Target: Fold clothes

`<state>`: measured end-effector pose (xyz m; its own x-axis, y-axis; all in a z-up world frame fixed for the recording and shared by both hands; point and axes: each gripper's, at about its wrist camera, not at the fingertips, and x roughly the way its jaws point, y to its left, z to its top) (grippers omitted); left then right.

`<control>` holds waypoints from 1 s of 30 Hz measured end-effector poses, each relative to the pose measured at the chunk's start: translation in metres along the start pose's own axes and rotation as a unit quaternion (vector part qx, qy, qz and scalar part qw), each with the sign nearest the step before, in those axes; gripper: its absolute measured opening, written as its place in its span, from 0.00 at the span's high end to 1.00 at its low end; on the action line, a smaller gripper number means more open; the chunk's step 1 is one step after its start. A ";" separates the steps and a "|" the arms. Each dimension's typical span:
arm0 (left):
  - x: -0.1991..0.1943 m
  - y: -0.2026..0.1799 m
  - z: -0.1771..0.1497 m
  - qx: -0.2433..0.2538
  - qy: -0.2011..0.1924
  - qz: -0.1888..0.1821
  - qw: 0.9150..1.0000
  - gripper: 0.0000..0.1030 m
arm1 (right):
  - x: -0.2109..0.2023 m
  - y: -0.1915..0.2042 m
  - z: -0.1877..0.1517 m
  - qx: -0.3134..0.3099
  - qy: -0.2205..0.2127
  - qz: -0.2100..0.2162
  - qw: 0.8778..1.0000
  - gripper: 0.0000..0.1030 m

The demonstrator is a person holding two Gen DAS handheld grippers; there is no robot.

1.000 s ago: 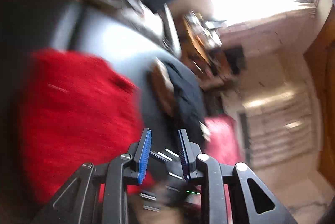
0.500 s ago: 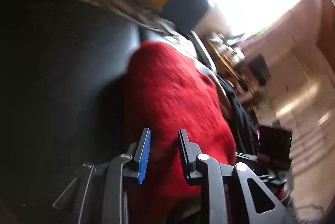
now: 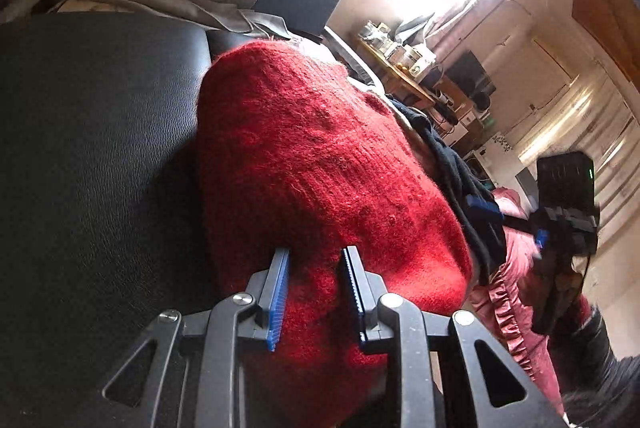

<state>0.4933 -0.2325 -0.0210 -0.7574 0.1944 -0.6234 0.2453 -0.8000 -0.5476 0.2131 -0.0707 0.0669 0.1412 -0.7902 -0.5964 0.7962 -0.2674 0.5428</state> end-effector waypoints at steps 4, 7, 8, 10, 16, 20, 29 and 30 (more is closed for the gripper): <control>0.007 -0.008 0.001 0.014 -0.003 0.006 1.000 0.74 | 0.032 -0.004 0.022 -0.001 -0.006 -0.063 0.998 0.00; 0.008 -0.007 0.002 0.009 -0.003 0.000 1.000 0.74 | 0.065 -0.010 0.036 0.002 0.003 -0.111 0.994 0.01; 0.009 -0.007 0.003 0.008 -0.004 -0.002 1.000 0.74 | 0.071 -0.016 0.039 0.011 0.006 -0.120 0.993 0.08; 0.011 -0.008 0.005 0.009 -0.006 0.001 1.000 0.74 | 0.078 -0.024 0.044 0.030 0.003 -0.110 0.993 0.36; -0.011 -0.017 0.011 0.018 -0.042 -0.005 0.999 0.74 | 0.060 0.009 0.053 -0.035 -0.003 -0.152 0.988 0.84; -0.006 -0.028 0.014 0.053 -0.031 0.008 0.998 0.72 | 0.037 0.005 0.030 -0.054 -0.004 -0.258 0.965 0.87; 0.004 -0.026 0.060 0.036 -0.077 0.022 0.996 0.72 | 0.044 -0.040 -0.002 0.014 -0.009 -0.250 0.968 0.86; 0.008 -0.025 0.070 0.036 -0.082 0.019 0.996 0.71 | 0.043 -0.040 -0.001 0.014 -0.009 -0.251 0.968 0.84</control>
<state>0.4385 -0.2507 0.0274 -0.8387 0.0728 -0.5397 0.2361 -0.8445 -0.4808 0.1877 -0.0932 0.0185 -0.2704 -0.5663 -0.7786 0.7447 -0.6356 0.2036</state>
